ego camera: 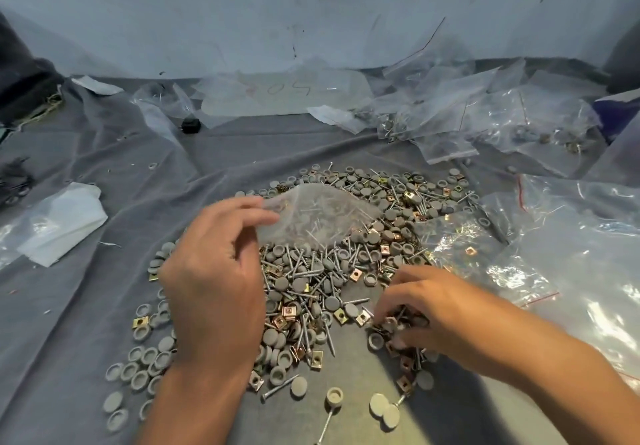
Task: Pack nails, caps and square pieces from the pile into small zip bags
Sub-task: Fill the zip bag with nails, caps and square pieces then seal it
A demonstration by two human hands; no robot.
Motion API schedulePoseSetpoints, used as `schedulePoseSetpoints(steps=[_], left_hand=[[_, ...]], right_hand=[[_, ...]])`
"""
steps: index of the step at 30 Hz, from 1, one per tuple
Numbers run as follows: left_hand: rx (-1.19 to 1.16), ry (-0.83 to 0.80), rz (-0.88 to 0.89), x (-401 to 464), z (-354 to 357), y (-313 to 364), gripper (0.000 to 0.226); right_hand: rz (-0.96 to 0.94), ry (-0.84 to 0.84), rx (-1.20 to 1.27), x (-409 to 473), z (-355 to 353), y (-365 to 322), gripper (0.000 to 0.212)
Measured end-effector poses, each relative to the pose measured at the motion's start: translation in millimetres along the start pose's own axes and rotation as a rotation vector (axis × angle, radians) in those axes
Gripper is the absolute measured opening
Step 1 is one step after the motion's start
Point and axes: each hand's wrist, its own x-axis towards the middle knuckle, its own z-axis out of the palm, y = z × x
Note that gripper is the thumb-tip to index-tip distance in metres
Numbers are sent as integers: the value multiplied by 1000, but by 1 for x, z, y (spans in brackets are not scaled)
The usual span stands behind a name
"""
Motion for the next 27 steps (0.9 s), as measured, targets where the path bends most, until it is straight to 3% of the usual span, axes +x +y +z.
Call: schedulePoseSetpoints(steps=[3, 5, 10, 12, 19, 23, 27], left_hand=[[14, 127, -27, 6, -5, -4, 20], [62, 100, -36, 5, -6, -4, 27], [158, -486, 12, -16, 9, 25, 41], [131, -585, 10, -19, 13, 31, 40], [-42, -631, -29, -18, 14, 28, 53], [-102, -595, -44, -18, 14, 29, 49], [-88, -584, -60, -16, 13, 28, 52]], right_hand=[[-20, 53, 47, 2, 1, 2, 16], [-15, 108, 138, 5, -1, 3, 15], [-57, 426, 577, 7, -13, -7, 23], [-112, 538, 681, 9, -13, -15, 30], [-230, 956, 290, 28, 3, -32, 27], [-171, 906, 152, 36, 11, -29, 23], [-173, 930, 255, 30, 3, -25, 18]])
